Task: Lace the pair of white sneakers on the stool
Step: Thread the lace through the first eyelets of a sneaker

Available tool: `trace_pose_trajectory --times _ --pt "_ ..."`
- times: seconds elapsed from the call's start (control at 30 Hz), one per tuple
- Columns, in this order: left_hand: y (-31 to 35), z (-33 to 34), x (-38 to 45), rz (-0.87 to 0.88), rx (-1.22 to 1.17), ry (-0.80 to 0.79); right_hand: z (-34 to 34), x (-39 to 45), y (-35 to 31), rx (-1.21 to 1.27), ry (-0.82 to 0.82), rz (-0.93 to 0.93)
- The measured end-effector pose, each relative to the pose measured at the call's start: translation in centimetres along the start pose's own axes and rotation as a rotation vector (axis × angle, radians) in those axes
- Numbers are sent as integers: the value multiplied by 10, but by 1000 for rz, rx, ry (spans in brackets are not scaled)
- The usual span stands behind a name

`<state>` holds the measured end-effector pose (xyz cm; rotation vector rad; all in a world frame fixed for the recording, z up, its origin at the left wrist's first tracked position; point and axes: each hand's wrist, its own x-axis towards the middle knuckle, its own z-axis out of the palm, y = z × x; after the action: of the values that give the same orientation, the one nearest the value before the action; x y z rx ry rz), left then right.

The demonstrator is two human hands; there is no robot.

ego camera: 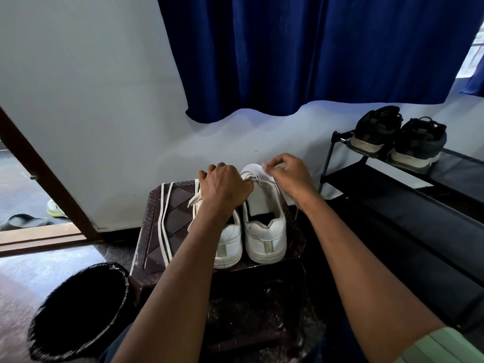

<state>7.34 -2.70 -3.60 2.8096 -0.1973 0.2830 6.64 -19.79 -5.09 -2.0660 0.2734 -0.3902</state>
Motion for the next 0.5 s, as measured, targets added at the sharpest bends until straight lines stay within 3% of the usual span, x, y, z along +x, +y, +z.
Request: trace_pose_trajectory --times 0.1,0.17,0.33,0.4,0.43,0.5 --pt "0 -1 -1 -2 17 3 1 4 7 -384 -55 -53" --pt "1 -1 -1 -2 22 6 1 4 7 -300 -75 -39" --pt "1 -2 -2 3 29 -2 -10 7 -8 882 -134 192" --pt "2 -3 -3 2 35 -17 -17 10 -9 1091 -136 251" --pt "3 -3 -3 5 36 -22 -17 10 -7 1012 -105 250" --pt "3 -3 -3 12 21 -18 -14 5 -4 527 -35 152"
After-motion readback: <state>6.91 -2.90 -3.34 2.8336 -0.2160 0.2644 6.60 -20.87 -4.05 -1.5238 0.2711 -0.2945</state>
